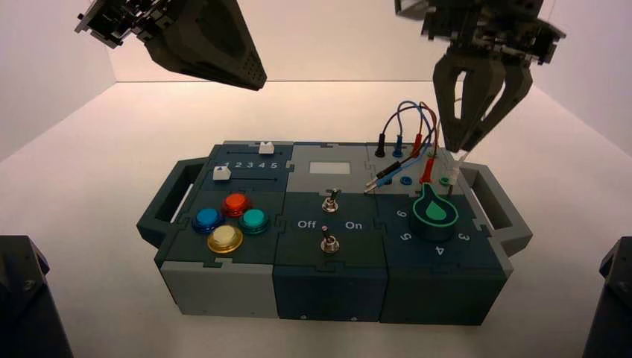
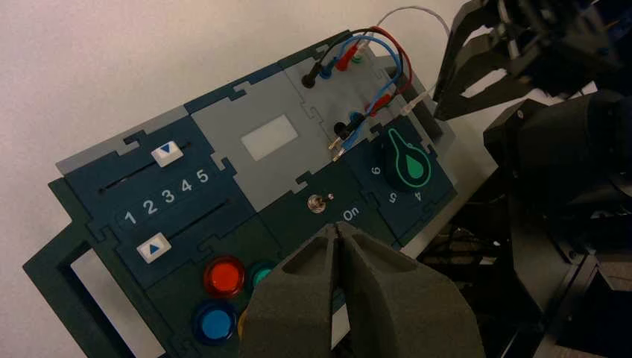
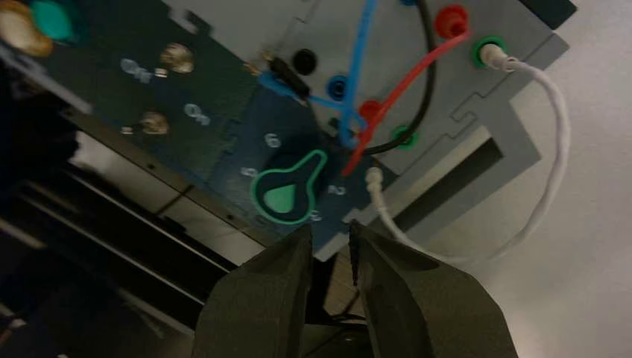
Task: Pull the red wire.
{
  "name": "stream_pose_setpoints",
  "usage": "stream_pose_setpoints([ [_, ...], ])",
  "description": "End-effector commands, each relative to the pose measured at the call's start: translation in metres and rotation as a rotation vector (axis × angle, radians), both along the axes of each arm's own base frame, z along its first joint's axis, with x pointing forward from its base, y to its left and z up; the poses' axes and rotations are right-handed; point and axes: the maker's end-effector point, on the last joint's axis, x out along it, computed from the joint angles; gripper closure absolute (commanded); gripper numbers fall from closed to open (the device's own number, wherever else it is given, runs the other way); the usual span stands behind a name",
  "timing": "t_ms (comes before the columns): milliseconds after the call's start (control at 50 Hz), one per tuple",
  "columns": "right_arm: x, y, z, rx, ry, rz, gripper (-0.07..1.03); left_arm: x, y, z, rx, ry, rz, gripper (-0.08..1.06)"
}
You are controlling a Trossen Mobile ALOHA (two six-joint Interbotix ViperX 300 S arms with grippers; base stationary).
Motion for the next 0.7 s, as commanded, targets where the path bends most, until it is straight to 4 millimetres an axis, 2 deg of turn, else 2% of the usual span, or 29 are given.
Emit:
stream_pose_setpoints([
  [20, 0.011, 0.002, 0.003, -0.01, -0.036, 0.036, 0.67, 0.002, -0.004, 0.008, -0.026, -0.013, 0.002, 1.01],
  [340, 0.024, 0.007, 0.007, -0.006, -0.069, 0.043, 0.67, 0.003, -0.005, 0.01, -0.031, -0.016, 0.003, 1.01],
  [540, 0.022, 0.014, 0.006, -0.002, -0.065, 0.061, 0.67, 0.003, -0.005, 0.011, -0.033, -0.021, 0.003, 1.01],
  [700, 0.02, 0.02, -0.003, -0.007, -0.048, 0.074, 0.67, 0.004, -0.006, 0.011, -0.037, -0.023, 0.004, 1.01],
])
